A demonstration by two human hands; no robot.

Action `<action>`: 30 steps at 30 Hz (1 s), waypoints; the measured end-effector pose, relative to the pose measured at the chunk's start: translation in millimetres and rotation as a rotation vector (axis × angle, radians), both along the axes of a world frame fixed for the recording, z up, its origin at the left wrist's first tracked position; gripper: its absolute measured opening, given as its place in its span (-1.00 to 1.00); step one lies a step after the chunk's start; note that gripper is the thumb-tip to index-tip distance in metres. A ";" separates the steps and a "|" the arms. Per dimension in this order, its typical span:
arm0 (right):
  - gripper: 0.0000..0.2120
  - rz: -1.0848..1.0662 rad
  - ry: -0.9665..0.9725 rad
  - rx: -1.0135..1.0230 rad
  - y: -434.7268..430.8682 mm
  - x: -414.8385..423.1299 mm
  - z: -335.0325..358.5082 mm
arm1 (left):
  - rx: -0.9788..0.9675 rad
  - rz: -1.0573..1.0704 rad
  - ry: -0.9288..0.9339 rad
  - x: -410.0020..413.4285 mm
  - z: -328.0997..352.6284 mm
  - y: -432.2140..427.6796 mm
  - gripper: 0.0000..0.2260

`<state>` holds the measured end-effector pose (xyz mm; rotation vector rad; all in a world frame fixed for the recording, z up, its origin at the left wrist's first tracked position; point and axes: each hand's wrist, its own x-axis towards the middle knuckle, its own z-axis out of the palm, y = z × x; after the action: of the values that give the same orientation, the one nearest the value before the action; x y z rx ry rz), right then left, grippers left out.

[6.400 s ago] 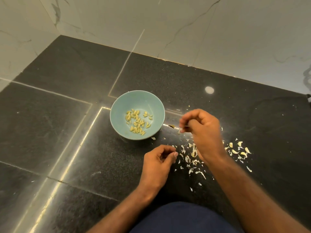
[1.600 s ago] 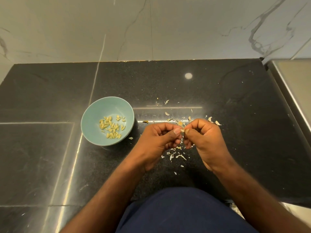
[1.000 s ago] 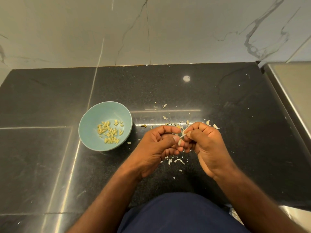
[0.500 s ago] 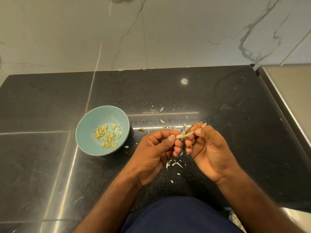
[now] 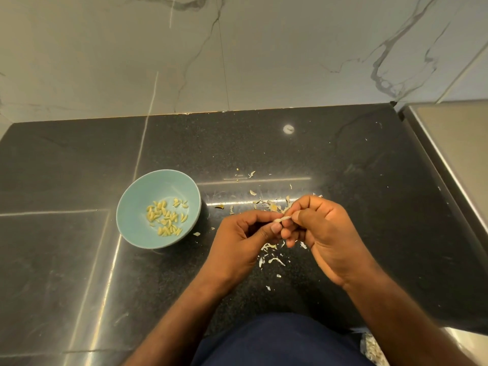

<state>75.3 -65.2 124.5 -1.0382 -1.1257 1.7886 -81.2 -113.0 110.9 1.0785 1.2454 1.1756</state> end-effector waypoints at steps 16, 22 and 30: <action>-0.86 0.060 -0.643 0.279 0.7 9.1 -3.9 | -0.074 0.216 -0.022 -2.8 -4.9 0.6 -0.84; -0.98 0.049 -0.497 0.245 -4.2 -2.2 2.0 | 0.082 0.157 0.228 -2.1 -5.4 -1.0 -0.81; -0.83 -0.144 -0.345 0.158 0.5 -0.4 -2.6 | -0.022 0.155 0.057 -1.4 -2.9 -1.9 -0.82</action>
<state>74.9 -64.7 121.9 -1.3280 -1.3378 1.4165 -82.6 -114.9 108.0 1.0193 1.4036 1.2520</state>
